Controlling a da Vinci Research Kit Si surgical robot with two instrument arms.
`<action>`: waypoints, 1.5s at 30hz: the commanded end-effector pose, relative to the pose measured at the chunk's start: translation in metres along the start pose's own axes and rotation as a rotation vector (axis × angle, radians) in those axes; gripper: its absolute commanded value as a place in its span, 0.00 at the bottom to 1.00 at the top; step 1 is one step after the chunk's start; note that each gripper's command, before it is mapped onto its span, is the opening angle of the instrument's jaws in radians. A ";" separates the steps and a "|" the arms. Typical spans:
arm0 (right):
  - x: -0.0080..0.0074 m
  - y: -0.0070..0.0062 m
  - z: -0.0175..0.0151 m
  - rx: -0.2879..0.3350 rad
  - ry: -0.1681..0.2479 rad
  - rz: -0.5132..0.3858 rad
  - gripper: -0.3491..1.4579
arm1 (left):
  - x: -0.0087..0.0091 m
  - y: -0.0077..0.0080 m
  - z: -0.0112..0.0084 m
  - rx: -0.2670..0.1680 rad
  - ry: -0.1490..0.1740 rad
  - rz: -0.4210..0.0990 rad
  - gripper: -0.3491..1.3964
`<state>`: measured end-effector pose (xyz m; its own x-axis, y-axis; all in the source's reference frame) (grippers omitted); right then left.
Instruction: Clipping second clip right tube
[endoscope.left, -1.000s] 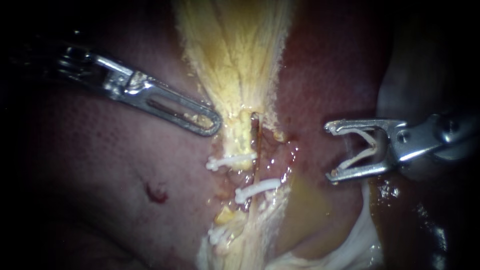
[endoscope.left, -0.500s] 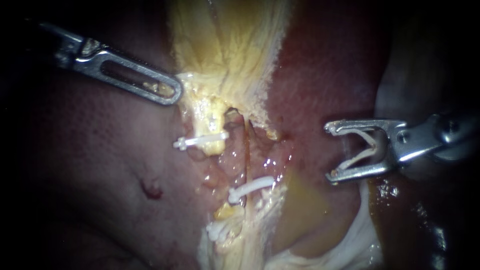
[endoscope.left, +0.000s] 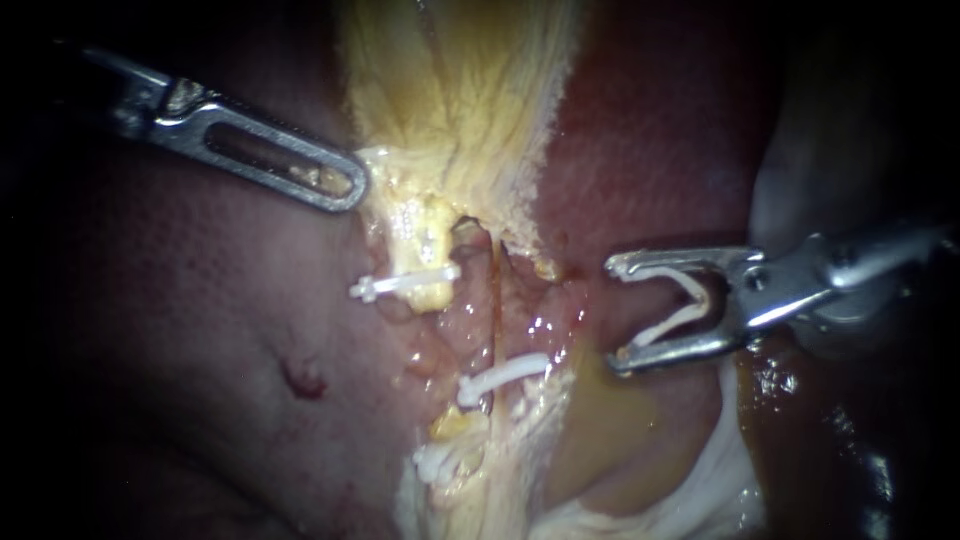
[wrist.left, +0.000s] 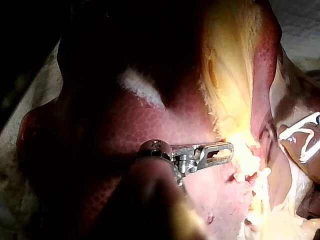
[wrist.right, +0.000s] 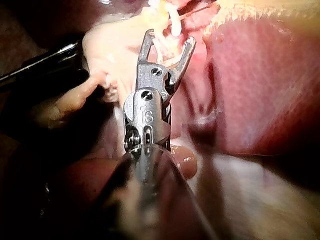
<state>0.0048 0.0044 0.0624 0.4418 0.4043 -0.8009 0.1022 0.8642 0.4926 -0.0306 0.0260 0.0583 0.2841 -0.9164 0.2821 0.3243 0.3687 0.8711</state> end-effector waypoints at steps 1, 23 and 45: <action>-0.0003 0.0001 0.0006 0.009 0.001 0.014 0.47 | 0.0000 0.0000 0.0001 -0.001 0.000 0.000 0.00; -0.0058 0.0032 0.0084 0.072 0.030 0.237 0.46 | 0.0001 0.0000 0.0005 -0.004 -0.002 0.001 0.00; -0.0047 0.0037 0.0118 0.169 0.130 0.313 0.46 | 0.0001 0.0001 0.0007 -0.005 -0.002 0.001 0.00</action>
<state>0.0138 0.0021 0.0720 0.3561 0.6874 -0.6330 0.1332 0.6332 0.7625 -0.0311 0.0258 0.0586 0.2821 -0.9164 0.2840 0.3283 0.3704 0.8689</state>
